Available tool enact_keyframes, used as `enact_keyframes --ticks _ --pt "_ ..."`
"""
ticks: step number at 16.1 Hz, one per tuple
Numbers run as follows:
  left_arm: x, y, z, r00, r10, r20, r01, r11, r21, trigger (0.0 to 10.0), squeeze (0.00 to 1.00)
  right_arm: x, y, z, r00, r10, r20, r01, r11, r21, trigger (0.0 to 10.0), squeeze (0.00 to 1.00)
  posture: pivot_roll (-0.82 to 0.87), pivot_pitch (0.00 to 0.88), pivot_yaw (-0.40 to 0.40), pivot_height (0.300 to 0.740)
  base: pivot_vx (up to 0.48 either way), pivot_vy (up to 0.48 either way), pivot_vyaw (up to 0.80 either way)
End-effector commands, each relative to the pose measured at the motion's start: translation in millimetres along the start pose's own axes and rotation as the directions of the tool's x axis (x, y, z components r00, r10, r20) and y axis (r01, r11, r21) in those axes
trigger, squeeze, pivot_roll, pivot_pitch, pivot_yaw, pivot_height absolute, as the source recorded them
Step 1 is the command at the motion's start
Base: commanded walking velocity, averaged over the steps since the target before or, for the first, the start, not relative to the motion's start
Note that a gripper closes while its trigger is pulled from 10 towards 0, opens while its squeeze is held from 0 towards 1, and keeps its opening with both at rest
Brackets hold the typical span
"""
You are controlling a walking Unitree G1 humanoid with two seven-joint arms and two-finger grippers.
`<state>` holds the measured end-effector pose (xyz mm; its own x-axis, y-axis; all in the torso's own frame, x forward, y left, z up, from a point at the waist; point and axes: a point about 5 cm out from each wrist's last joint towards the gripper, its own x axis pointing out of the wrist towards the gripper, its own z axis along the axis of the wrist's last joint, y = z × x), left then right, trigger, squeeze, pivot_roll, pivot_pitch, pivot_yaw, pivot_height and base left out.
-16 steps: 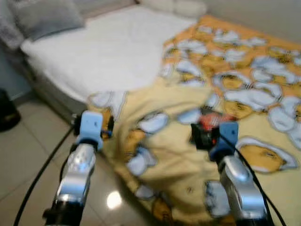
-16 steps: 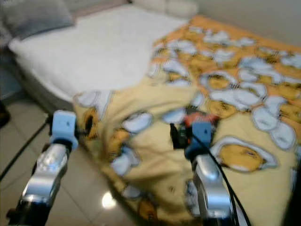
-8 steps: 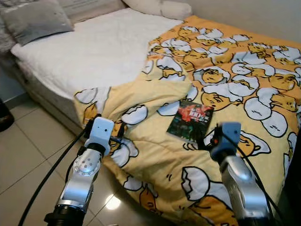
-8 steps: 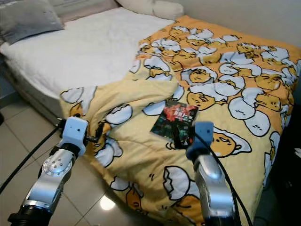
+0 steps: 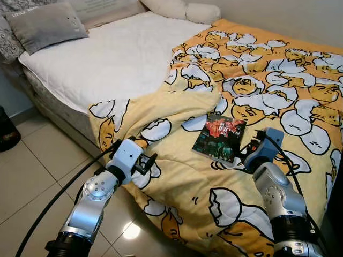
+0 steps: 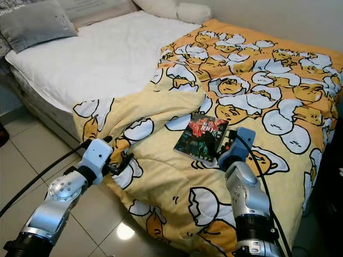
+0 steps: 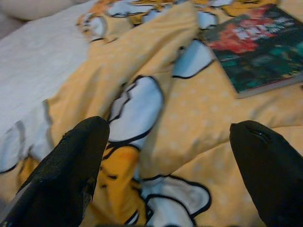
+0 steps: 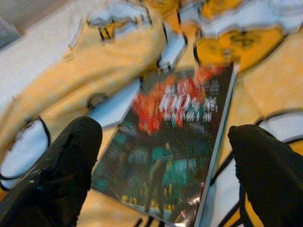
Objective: Clean up the room
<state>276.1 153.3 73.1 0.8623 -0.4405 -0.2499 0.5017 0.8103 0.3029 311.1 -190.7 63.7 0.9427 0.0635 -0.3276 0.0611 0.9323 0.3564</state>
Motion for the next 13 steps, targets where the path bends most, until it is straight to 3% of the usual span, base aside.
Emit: enact_keyframes --ticks 1,4,7,8,10,13 --pt "1.2 -0.7 3.4 1.0 -0.029 0.01 0.029 1.0 0.006 10.0 0.88 4.0 -1.0 5.3 1.0 0.009 -0.004 -0.008 1.0 0.014 10.0 0.0 -0.03 0.0 0.021 0.74 0.0 0.0 0.0" --pt "-4.6 -8.1 7.9 0.983 -0.181 0.023 0.18 0.983 0.018 10.0 0.88 18.9 -7.6 4.7 0.997 0.013 -0.08 -0.001 0.99 0.141 10.0 0.0 0.0 0.0 0.011 0.74 0.0 0.0 0.0" --pt "-9.4 -10.6 8.0 0.973 -0.229 0.016 0.229 0.973 0.019 10.0 0.88 19.9 -9.7 1.4 0.995 0.004 -0.103 0.009 0.991 0.13 10.0 0.0 0.0 0.004 0.011 0.74 0.0 0.0 0.0" --pt "-19.0 -15.9 7.6 0.939 -0.344 -0.007 0.344 0.938 0.037 10.0 0.88 21.2 -17.0 -9.1 0.988 -0.034 -0.152 0.053 0.991 0.122 10.0 0.0 0.01 0.039 0.016 0.74 0.0 0.0 0.0" --pt "-22.7 -16.8 8.5 0.923 -0.386 -0.011 0.386 0.922 0.036 10.0 0.88 21.0 -22.2 -13.0 0.984 -0.068 -0.167 0.089 0.988 0.123 10.0 0.0 0.02 0.059 0.019 0.74 0.0 0.0 0.0" --pt "-27.4 -19.7 11.5 0.897 -0.441 -0.01 0.442 0.897 0.028 10.0 0.88 19.9 -26.1 -17.5 0.98 -0.07 -0.184 0.111 0.969 0.222 10.0 0.0 0.03 0.082 0.02 0.74 0.0 0.0 0.0"
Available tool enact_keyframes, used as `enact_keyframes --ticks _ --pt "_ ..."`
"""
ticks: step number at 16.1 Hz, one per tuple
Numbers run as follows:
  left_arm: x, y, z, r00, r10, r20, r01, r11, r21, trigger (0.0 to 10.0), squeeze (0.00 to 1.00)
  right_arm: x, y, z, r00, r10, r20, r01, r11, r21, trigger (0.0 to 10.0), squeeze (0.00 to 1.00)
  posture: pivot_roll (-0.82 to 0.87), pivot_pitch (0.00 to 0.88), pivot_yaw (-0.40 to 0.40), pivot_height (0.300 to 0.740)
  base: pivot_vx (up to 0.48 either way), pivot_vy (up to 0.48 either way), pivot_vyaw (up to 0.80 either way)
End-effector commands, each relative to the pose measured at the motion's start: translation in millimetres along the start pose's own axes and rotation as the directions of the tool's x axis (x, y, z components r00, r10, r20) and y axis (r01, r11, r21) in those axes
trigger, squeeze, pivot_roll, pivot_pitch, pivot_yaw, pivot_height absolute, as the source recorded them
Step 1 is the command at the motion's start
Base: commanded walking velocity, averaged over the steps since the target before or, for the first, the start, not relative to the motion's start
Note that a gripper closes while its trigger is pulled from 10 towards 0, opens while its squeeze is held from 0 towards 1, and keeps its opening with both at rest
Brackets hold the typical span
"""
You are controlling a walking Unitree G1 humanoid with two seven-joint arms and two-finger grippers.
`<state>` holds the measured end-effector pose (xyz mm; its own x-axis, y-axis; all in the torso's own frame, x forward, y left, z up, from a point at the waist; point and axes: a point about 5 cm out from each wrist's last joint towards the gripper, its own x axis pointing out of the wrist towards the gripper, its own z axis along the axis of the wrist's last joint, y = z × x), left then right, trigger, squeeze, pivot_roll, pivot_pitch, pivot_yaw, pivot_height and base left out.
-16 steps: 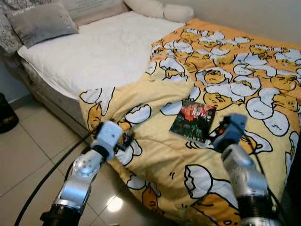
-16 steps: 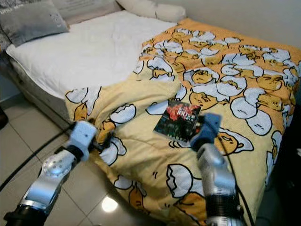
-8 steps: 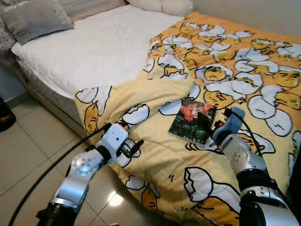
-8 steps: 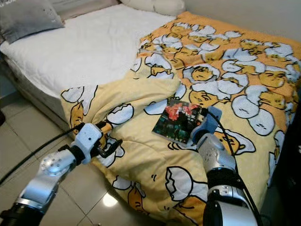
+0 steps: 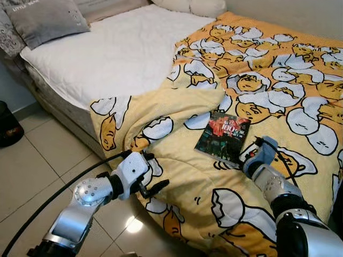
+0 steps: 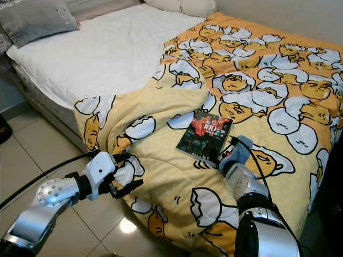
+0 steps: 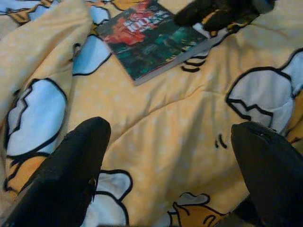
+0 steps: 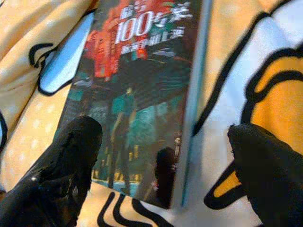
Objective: Clean up the room
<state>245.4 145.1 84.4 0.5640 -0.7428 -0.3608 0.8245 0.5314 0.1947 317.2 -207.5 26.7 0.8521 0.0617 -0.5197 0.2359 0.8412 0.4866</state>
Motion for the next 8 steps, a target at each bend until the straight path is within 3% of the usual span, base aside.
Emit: enact_keyframes --ticks 1,3,8 --pt "-2.0 -2.6 1.7 1.0 -0.025 -0.005 0.025 1.0 -0.002 10.0 0.88 1.8 5.3 3.4 0.999 0.041 -0.006 -0.041 0.997 0.071 10.0 0.0 0.03 0.088 0.018 0.74 0.0 0.0 0.0" --pt "-3.7 -2.9 3.9 0.999 -0.041 -0.011 0.041 0.999 -0.002 10.0 0.89 2.7 8.7 1.0 0.994 0.105 -0.012 -0.103 0.988 0.115 10.0 0.0 0.04 0.103 0.012 0.74 0.0 0.0 0.0" --pt "-6.1 -5.2 5.0 0.998 -0.052 -0.017 0.052 0.999 0.001 10.0 0.88 2.1 9.7 8.0 0.989 0.147 0.029 -0.149 0.98 0.128 10.0 0.0 0.04 0.117 0.005 0.74 0.0 0.0 0.0"
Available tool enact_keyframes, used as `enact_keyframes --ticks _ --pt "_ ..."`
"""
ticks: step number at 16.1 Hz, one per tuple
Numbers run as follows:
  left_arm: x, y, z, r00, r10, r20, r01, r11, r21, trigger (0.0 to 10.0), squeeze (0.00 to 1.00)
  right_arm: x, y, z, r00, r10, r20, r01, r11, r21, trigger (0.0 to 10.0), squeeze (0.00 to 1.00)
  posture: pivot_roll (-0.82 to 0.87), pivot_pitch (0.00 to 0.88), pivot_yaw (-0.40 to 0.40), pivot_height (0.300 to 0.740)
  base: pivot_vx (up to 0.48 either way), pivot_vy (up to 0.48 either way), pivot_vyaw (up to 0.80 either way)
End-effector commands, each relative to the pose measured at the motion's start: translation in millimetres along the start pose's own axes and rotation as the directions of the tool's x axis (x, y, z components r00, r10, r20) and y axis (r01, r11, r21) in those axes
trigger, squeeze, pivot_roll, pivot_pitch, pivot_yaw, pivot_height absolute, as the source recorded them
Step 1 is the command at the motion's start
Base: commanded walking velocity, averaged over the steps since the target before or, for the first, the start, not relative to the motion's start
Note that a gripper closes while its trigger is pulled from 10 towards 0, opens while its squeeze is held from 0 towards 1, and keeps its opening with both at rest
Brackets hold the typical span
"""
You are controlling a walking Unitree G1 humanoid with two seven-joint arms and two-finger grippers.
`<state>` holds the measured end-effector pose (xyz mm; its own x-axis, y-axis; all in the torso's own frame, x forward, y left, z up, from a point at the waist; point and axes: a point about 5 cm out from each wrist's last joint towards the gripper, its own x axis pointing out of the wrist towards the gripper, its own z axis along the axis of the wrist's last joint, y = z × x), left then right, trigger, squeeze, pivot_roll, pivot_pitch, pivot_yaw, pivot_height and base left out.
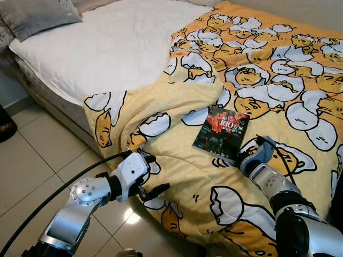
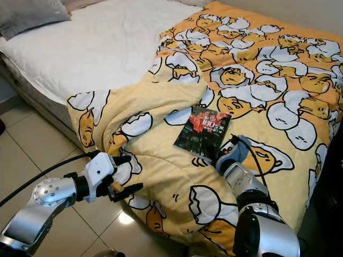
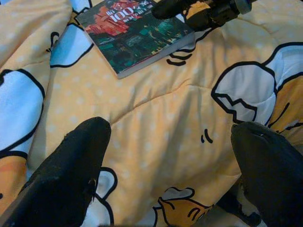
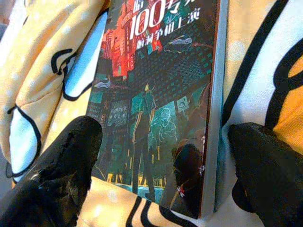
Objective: Clean up the room
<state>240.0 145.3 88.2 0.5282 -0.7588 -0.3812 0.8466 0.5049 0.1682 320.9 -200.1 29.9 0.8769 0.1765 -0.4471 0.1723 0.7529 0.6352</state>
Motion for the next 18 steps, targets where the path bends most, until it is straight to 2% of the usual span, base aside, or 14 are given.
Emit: enact_keyframes --ticks 1,3,5,6,9,10,11,13,15,18 --pt "-1.0 -2.9 1.7 1.0 -0.012 -0.005 0.012 1.0 0.012 10.0 0.88 0.3 2.6 9.4 0.999 0.022 0.023 -0.022 1.0 0.001 10.0 0.0 0.04 0.117 0.005 0.74 0.0 0.0 0.0" --pt "-0.5 -4.4 2.2 1.0 -0.016 -0.008 0.017 1.0 0.01 10.0 0.88 0.2 -1.3 0.3 1.0 -0.002 -0.024 0.002 1.0 -0.003 10.0 0.0 0.04 0.119 0.003 0.74 0.0 0.0 0.0" --pt "-1.6 -4.2 2.5 1.0 -0.019 -0.013 0.019 1.0 0.015 10.0 0.88 0.2 -2.9 -13.9 0.997 -0.018 -0.081 0.021 0.999 0.044 10.0 0.0 0.05 0.121 0.002 0.74 0.0 0.0 0.0" --pt "-3.6 -3.9 3.3 1.0 -0.017 -0.017 0.018 1.0 0.02 10.0 0.88 -0.8 -6.1 -28.9 0.991 -0.043 -0.126 0.049 0.998 0.045 10.0 0.0 0.07 0.131 0.005 0.74 0.0 0.0 0.0" --pt "-9.6 -4.4 2.4 0.999 -0.013 -0.031 0.014 0.999 0.03 10.0 0.88 -3.7 -12.8 -49.0 0.977 -0.11 -0.182 0.112 0.994 0.002 10.0 0.0 0.09 0.143 0.013 0.74 0.0 0.0 0.0" --pt "-10.4 -4.5 2.5 0.999 -0.012 -0.032 0.013 0.999 0.031 10.0 0.88 -2.3 -9.2 -48.5 0.981 -0.087 -0.174 0.093 0.995 0.028 10.0 0.0 0.1 0.146 0.013 0.74 0.0 0.0 0.0" --pt "-11.6 -4.4 2.5 0.999 -0.01 -0.035 0.011 0.999 0.033 10.0 0.88 1.6 1.8 -46.0 0.988 -0.011 -0.157 0.023 0.997 0.075 10.0 0.0 0.1 0.145 0.016 0.74 0.0 0.0 0.0" --pt "-10.8 -4.3 3.4 0.999 -0.009 -0.035 0.01 0.999 0.034 10.0 0.88 6.0 16.5 -40.2 0.987 0.087 -0.138 -0.072 0.991 0.11 10.0 0.0 0.09 0.145 0.016 0.74 0.0 0.0 0.0" --pt "-6.9 -2.7 5.8 1.0 -0.005 -0.027 0.006 0.999 0.037 10.0 0.88 12.2 39.5 -21.9 0.974 0.22 -0.063 -0.203 0.958 0.204 10.0 0.0 0.09 0.137 0.016 0.74 0.0 0.0 0.0" --pt "-2.3 0.9 9.0 1.0 0.005 -0.015 -0.004 0.999 0.04 10.0 0.88 15.0 50.1 0.7 0.968 0.251 0.026 -0.248 0.923 0.293 10.0 0.0 0.08 0.132 0.009 0.74 0.0 0.0 0.0"
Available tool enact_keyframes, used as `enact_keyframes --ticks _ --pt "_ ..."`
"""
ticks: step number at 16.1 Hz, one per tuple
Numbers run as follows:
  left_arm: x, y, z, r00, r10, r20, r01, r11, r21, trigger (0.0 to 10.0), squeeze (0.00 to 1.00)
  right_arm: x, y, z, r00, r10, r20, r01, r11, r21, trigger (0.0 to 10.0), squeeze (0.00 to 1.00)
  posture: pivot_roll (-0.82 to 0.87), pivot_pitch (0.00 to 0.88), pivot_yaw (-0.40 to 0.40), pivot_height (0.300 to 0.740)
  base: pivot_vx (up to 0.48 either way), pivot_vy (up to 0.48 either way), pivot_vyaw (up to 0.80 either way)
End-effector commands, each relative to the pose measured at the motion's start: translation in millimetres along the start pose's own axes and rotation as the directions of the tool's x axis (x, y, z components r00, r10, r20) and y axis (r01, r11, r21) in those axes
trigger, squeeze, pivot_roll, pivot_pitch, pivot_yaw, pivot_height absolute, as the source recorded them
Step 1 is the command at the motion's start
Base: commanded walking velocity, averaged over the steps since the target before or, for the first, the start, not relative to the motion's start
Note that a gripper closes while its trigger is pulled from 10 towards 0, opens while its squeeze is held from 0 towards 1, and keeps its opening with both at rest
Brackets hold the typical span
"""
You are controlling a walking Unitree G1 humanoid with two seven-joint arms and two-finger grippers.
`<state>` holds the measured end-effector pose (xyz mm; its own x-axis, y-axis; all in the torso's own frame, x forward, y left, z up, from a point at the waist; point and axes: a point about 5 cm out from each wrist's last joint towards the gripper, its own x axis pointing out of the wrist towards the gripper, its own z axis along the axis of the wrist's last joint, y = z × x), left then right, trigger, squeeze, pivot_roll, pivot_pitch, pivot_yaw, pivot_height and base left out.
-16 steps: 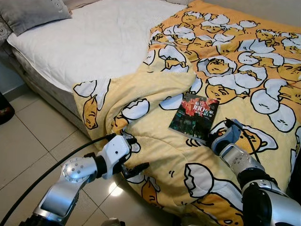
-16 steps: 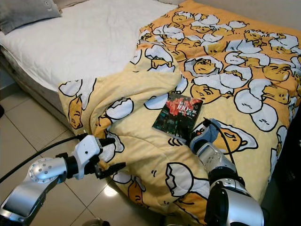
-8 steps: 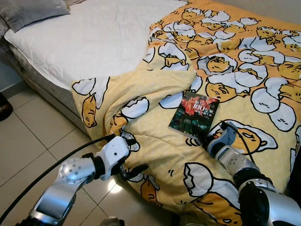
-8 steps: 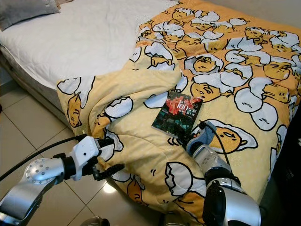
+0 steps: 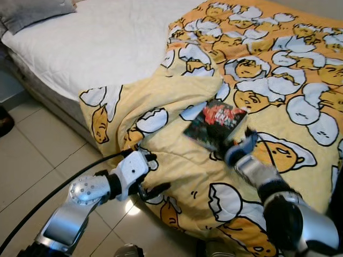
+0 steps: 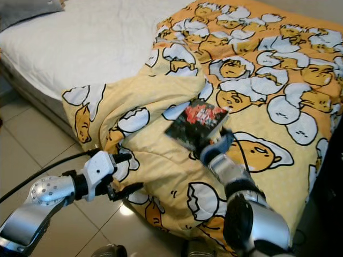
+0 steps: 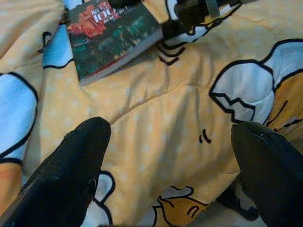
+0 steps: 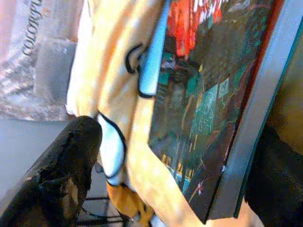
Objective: Clean up the room
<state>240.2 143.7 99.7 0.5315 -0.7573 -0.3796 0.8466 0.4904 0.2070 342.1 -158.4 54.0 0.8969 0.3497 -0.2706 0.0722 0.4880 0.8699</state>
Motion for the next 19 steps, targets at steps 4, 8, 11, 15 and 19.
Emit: enact_keyframes --ticks 4,8,11,15,19 --pt "-2.3 -0.7 -4.0 1.0 0.012 -0.02 -0.012 1.0 -0.006 10.0 0.88 -0.8 -3.6 2.2 0.998 -0.036 0.051 0.031 0.995 0.095 10.0 0.0 0.09 0.138 0.007 0.74 0.0 0.0 0.0" --pt "-8.7 -2.4 -6.7 0.999 0.013 -0.033 -0.013 1.0 -0.006 10.0 0.88 -0.6 -12.6 -7.2 0.985 -0.156 0.081 0.144 0.98 0.136 9.0 0.0 0.11 0.156 0.016 0.74 0.0 0.0 0.0" --pt "-10.3 -2.0 -7.0 0.999 0.016 -0.036 -0.016 1.0 -0.003 10.0 0.88 2.8 -7.7 -6.5 0.981 -0.16 0.106 0.142 0.977 0.159 0.0 0.0 0.11 0.158 0.015 0.74 0.0 0.0 0.0" --pt "-8.6 -1.1 -5.6 0.999 0.021 -0.033 -0.021 1.0 -0.001 10.0 0.88 10.3 8.4 -1.0 0.986 -0.105 0.132 0.081 0.981 0.177 0.0 0.0 0.11 0.153 0.012 0.74 0.0 0.0 0.0" --pt "-7.5 -1.0 -4.7 0.999 0.025 -0.031 -0.025 1.0 -0.001 10.0 0.88 13.6 15.9 2.1 0.986 -0.086 0.144 0.059 0.982 0.182 0.0 0.0 0.12 0.148 0.006 0.74 0.0 0.0 0.0"
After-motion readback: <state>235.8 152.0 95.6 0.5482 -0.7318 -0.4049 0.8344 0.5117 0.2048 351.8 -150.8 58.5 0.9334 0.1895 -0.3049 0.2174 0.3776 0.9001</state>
